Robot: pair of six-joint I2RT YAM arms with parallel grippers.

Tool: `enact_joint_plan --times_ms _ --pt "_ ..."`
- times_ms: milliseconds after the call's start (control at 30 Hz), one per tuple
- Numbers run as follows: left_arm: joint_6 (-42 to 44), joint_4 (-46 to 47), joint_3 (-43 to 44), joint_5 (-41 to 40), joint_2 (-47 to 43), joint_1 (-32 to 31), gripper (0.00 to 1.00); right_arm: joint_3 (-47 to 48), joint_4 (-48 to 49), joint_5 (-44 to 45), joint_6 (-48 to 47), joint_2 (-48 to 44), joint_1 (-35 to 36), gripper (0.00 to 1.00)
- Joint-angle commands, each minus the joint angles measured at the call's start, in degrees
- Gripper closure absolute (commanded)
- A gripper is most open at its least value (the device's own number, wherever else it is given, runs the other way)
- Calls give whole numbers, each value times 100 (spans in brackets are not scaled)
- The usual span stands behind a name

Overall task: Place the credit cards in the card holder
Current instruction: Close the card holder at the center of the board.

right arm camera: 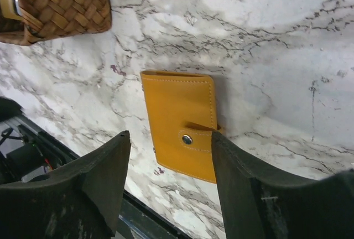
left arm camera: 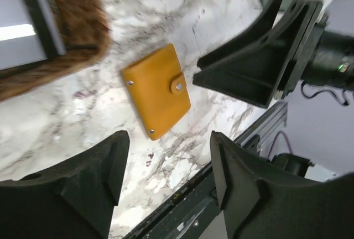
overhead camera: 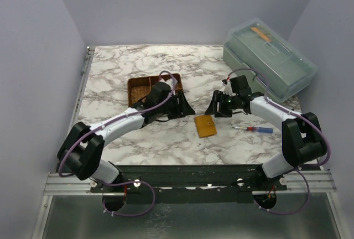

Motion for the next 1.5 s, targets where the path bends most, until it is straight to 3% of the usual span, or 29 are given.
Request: enact_joint_plan --times_ms 0,267,300,400,433,567,800,933,1167,1267,1367,1467 --pt "-291 119 -480 431 -584 489 32 -67 -330 191 -279 -27 67 36" --pt "-74 275 -454 588 86 517 33 -105 -383 447 -219 27 192 34" --pt "-47 377 -466 542 183 522 34 -62 -484 686 -210 63 371 30" --pt "60 461 -410 339 364 520 35 240 -1041 2060 130 256 1111 3" --pt "107 476 -390 273 406 521 35 348 -1203 2544 306 323 1363 1" --pt "193 419 -346 124 345 535 35 568 -1568 3875 881 594 2042 0" --pt "95 379 -572 162 -210 538 35 891 -1812 4601 992 1472 2208 0" --pt "87 255 -631 154 -452 534 35 982 -1792 4786 1048 1486 1834 1" --pt "44 234 -608 252 -650 535 35 793 -1257 4630 614 993 207 12" --pt "65 214 -578 283 -709 535 35 943 -1184 4720 281 1004 -248 11" --pt "111 155 -496 340 -727 535 34 1205 -1299 4823 166 1021 -292 1" --pt "251 -121 -299 370 -805 533 34 1525 -1690 4838 204 809 -293 0"
